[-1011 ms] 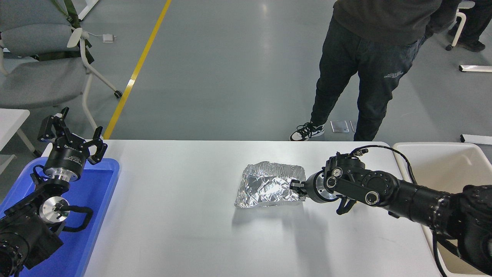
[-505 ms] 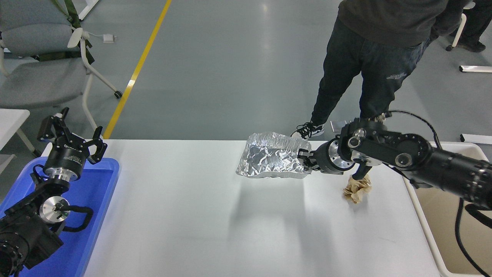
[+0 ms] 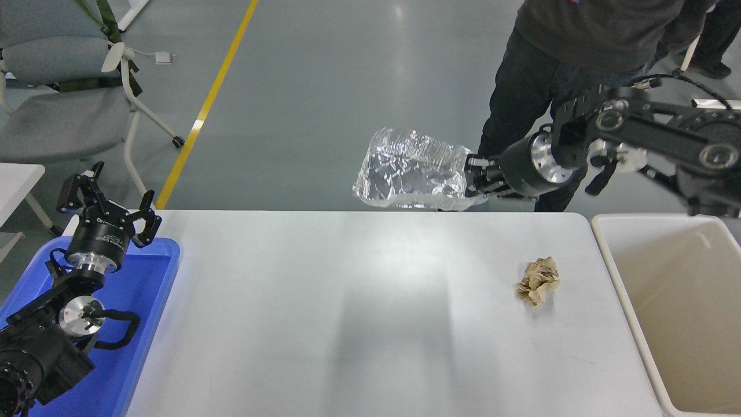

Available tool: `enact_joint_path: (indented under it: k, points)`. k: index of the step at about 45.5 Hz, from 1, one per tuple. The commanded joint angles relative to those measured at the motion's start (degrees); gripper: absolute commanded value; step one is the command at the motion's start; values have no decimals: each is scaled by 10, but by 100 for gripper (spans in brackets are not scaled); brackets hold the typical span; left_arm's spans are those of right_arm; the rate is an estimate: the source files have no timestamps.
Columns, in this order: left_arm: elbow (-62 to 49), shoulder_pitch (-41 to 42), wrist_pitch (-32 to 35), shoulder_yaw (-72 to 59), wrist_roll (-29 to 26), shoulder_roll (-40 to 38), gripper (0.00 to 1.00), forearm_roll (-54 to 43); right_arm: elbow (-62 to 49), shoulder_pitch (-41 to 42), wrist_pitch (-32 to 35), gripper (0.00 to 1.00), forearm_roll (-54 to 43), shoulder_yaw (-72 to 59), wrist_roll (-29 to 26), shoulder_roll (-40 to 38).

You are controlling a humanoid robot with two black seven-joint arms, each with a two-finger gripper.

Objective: Clean the table surface

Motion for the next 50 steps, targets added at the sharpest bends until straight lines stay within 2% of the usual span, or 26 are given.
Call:
enact_joint_path:
  k: [1,8,30,50]
  points:
    - [0,0,0,0,0,0,100,0,15,37,21,0,11,-11,-2,-34]
    - [0,0,0,0,0,0,100,0,11,16,15,0,-17,-22,-2,-88]
    - [0,0,0,0,0,0,100,0,-6,-53,21,0,-18,-14,12,-327]
    - [0,0,0,0,0,0,100,0,-126,-128,21,0,-9,-15,53,-427]
